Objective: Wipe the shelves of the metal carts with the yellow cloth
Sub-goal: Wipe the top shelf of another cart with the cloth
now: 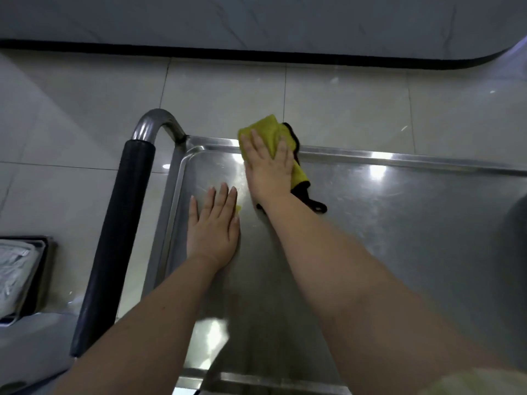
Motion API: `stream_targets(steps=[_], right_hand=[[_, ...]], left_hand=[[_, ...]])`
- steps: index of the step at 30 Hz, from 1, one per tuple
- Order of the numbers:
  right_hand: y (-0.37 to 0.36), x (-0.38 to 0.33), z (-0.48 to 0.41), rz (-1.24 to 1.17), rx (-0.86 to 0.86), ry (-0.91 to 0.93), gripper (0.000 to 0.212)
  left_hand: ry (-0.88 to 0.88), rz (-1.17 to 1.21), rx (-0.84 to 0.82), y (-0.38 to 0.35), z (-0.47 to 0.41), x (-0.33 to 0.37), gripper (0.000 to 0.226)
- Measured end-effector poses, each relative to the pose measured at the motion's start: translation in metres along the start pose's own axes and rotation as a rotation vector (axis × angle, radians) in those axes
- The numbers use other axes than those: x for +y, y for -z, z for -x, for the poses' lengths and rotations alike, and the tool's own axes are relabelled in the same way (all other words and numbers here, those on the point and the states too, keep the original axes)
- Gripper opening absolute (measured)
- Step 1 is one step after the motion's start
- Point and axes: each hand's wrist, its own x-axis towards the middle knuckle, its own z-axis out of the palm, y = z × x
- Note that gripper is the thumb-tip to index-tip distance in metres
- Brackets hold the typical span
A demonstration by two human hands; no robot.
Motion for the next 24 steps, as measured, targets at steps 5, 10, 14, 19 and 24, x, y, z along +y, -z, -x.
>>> stream_targets(steps=[5,10,14,19,24], right_hand=[[0.005,0.007,0.008,0.146,-0.070,0.213,0.052],[0.016,0.047,0.091,0.196,-0.163,0.521,0.053],[0.007,0.067,0.189,0.333,-0.247,0.764,0.061],[-0.016,0.074,0.291,0.368,-0.442,1.097,0.058],[-0.008,0.082,0.271,0.358,-0.518,1.297,0.049]], left_hand=[[0.078,0.101,0.057,-0.001,0.000,-0.001,0.063],[0.077,0.450,0.190,0.006,0.003,-0.007,0.056],[-0.033,0.306,0.077,0.004,0.012,-0.016,0.057],[-0.112,-0.005,-0.034,-0.009,0.025,-0.018,0.061],[-0.119,-0.031,-0.008,-0.015,0.032,-0.018,0.064]])
